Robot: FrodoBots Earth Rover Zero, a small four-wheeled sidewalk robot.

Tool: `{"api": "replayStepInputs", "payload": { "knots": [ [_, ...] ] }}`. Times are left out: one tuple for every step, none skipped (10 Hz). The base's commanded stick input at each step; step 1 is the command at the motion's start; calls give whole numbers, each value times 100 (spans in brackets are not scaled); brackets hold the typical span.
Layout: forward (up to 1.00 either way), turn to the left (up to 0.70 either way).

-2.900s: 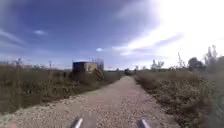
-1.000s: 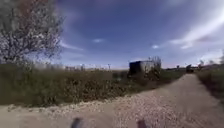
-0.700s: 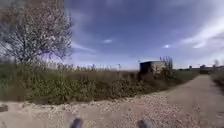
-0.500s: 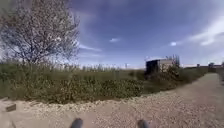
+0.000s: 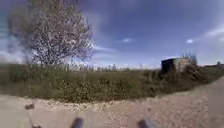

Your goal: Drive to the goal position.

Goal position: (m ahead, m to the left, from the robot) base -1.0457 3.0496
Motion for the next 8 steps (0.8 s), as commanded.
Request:
{"api": "replayStepInputs", "payload": {
  "knots": [
    [0,100],
    [0,100],
    [0,100],
    [0,100],
    [0,100],
    [0,100],
    [0,100],
    [0,100]
  ]
}}
